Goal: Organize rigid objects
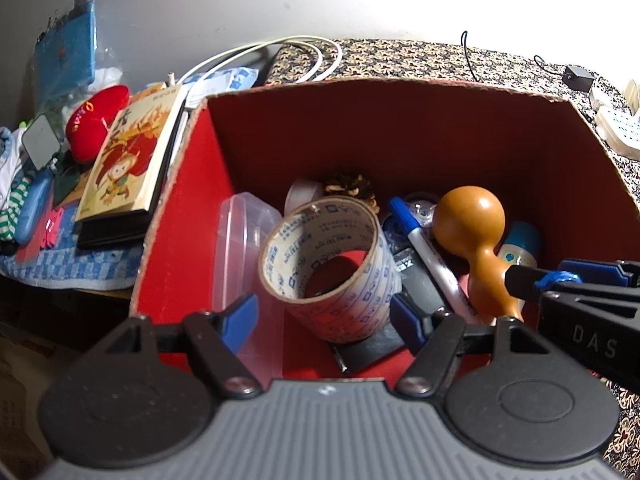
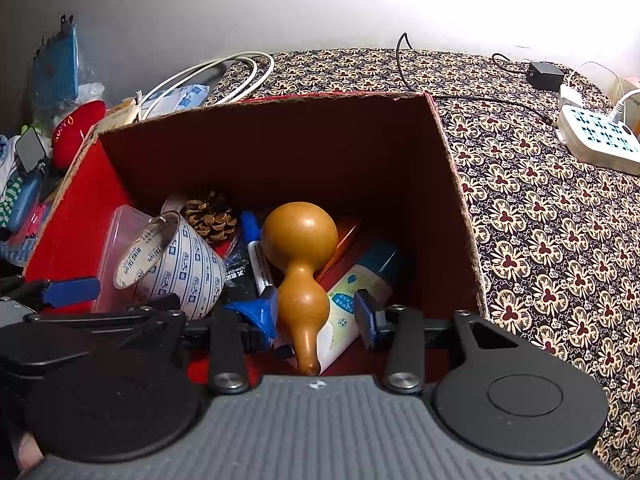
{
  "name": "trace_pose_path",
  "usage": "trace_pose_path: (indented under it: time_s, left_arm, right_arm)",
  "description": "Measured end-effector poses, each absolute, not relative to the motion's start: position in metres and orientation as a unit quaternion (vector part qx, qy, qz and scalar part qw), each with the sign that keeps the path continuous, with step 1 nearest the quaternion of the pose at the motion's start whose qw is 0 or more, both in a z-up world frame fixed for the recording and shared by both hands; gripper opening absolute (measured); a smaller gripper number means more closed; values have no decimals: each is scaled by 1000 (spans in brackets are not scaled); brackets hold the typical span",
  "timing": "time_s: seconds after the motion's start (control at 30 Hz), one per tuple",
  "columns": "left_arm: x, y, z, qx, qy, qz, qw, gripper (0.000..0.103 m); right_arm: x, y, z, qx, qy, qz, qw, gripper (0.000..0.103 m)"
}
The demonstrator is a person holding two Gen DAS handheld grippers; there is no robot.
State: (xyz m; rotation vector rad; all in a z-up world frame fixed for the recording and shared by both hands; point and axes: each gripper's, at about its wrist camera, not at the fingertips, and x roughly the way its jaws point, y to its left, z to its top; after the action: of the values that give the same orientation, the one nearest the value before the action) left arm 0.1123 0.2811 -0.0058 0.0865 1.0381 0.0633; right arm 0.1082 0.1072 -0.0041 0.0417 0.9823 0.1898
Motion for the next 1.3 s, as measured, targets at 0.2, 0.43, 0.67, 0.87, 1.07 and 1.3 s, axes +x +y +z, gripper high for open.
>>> trace_pose_path:
  time_s: [0.2,0.43,0.67,0.87,1.07,1.3]
  left_arm:
    - [112,281,-6,42,495,29,867,72]
    - [111,281,-4,42,492,28,869,72]
    - [110,281,-1,45,487,30,872,72]
    - [110,282,0,47,484,34,873,72]
    - [108,281,2,51,480,35,875,73]
    - [107,280,10,55,468,36,881,73]
  right_arm:
    - [108,107,-4,19,471,93,877,25]
    - [107,104,-4,21,468,104,877,23]
    - [105,104,-4,16,467,116,876,20]
    - [104,105,-4,17,467,112,877,20]
    - [104,104,-4,25,469,110,876,22]
    - [99,106,6,16,445,104,889,25]
